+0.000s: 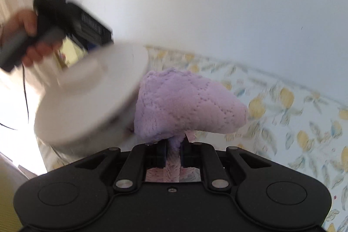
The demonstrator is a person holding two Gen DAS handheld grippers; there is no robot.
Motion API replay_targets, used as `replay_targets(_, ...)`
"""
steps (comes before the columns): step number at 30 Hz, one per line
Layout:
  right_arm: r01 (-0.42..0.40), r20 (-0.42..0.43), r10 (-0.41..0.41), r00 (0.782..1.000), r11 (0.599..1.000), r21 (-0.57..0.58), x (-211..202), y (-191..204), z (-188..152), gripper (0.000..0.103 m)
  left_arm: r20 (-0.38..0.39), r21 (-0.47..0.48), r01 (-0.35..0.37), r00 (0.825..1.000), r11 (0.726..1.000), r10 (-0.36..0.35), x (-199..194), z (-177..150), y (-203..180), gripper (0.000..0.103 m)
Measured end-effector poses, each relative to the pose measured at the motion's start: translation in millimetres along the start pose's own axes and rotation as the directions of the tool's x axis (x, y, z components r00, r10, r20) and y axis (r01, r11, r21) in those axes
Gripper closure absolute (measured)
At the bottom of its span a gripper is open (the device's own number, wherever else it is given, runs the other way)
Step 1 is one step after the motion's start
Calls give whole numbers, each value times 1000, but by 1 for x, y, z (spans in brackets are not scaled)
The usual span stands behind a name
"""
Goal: Clean container
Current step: 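Wipe the pitcher's glass side with the pink cloth in the right gripper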
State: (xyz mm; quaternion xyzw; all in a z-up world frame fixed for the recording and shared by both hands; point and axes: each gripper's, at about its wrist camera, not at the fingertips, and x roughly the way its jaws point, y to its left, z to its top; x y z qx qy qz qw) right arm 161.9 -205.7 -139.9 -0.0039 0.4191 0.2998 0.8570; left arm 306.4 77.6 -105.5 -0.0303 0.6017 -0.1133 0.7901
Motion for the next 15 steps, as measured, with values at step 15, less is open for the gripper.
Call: replay_targets(15,-19,-59,22,998,999,42,11,-5,-11,88,11,95,-19,1000,995,18,3,4,-20,51)
